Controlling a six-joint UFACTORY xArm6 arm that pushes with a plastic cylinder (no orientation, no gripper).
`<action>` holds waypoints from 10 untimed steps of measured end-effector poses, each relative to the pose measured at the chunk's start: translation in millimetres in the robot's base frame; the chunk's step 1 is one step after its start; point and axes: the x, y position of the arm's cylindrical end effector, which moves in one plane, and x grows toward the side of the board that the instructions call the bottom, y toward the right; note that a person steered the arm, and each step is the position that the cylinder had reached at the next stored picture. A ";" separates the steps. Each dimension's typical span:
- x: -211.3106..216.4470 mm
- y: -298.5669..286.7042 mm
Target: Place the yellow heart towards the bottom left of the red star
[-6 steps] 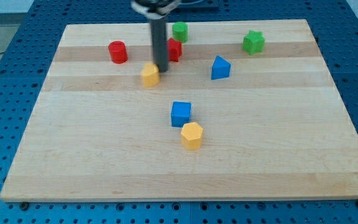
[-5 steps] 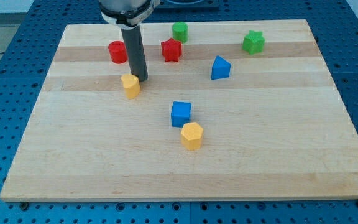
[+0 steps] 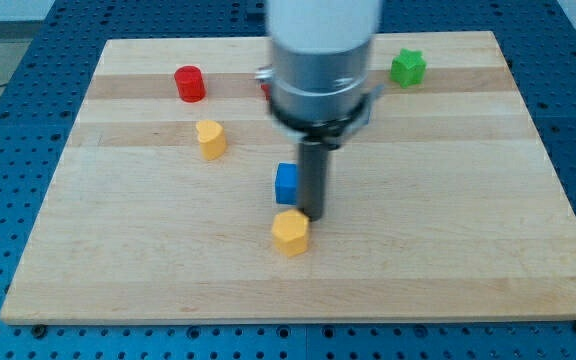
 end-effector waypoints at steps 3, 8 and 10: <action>-58.4 8.2; -76.2 -78.5; -123.0 -113.1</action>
